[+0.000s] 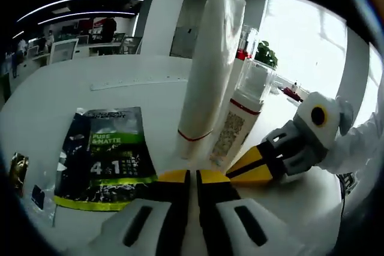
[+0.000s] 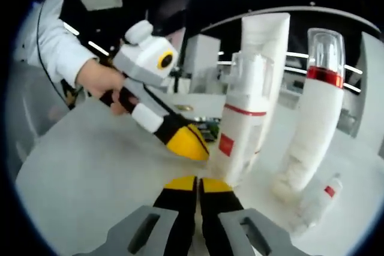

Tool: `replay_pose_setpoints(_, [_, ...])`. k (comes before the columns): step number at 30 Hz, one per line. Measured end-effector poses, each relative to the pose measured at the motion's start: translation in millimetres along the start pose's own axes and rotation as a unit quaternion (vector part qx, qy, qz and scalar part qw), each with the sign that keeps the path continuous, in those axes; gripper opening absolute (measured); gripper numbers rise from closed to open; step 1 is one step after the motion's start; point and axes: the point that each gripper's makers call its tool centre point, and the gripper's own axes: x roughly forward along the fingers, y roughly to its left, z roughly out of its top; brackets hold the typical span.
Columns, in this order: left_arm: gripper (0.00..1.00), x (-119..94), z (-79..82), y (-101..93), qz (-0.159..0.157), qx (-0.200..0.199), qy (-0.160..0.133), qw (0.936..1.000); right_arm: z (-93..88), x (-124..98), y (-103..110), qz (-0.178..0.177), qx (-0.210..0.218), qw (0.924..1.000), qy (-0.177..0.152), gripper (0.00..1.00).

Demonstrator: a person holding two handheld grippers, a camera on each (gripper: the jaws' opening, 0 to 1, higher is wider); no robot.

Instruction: Arrange the skincare products in the storage area until every visible bottle or jar stands upright without overlapping.

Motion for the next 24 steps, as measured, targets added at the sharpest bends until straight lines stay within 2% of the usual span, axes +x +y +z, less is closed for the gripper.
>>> replay_pose_setpoints(5, [0.00, 6.7, 8.2, 3.6, 0.013, -0.001, -0.015, 0.9998, -1.4, -4.6, -0.2, -0.004, -0.001, 1.0000, 0.000, 0.00])
replay_pose_setpoints(8, [0.00, 8.5, 8.2, 13.3, 0.032, -0.002, -0.015, 0.9994, -3.1, -8.8, -2.5, -0.009, 0.003, 1.0000, -0.002, 0.00])
replay_pose_setpoints(11, [0.00, 10.0, 10.0, 17.5, 0.037, -0.017, -0.019, 0.9990, -2.9, -10.1, -3.5, -0.008, 0.017, 0.9998, -0.009, 0.00])
replay_pose_setpoints(15, [0.00, 12.4, 12.4, 15.5, 0.039, -0.012, -0.022, 0.9989, 0.4, -9.2, -3.6, -0.010, 0.017, 0.9996, -0.018, 0.00])
replay_pose_setpoints(21, [0.00, 17.3, 11.3, 8.7, 0.027, -0.008, -0.019, 0.9994, -1.0, -10.5, -4.2, -0.010, 0.018, 0.9997, -0.014, 0.00])
replay_pose_setpoints(24, [0.00, 19.4, 11.0, 11.7, 0.029, -0.009, -0.020, 0.9994, -0.7, -10.8, -3.7, -0.010, 0.018, 0.9997, -0.015, 0.00])
